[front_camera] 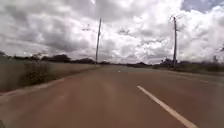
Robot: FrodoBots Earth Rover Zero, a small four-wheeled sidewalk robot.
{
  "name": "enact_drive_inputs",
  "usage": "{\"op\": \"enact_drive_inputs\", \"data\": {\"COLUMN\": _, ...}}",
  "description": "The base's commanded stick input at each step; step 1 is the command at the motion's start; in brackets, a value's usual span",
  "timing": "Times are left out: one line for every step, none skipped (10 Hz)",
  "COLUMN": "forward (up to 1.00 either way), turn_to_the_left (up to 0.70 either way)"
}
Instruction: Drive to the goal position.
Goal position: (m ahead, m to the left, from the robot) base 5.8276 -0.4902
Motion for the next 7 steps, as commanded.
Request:
{"op": "enact_drive_inputs", "data": {"forward": 1.00, "turn_to_the_left": 0.00}}
{"op": "enact_drive_inputs", "data": {"forward": 1.00, "turn_to_the_left": -0.21}}
{"op": "enact_drive_inputs", "data": {"forward": 1.00, "turn_to_the_left": -0.31}}
{"op": "enact_drive_inputs", "data": {"forward": 1.00, "turn_to_the_left": -0.35}}
{"op": "enact_drive_inputs", "data": {"forward": 1.00, "turn_to_the_left": -0.38}}
{"op": "enact_drive_inputs", "data": {"forward": 1.00, "turn_to_the_left": -0.04}}
{"op": "enact_drive_inputs", "data": {"forward": 1.00, "turn_to_the_left": -0.02}}
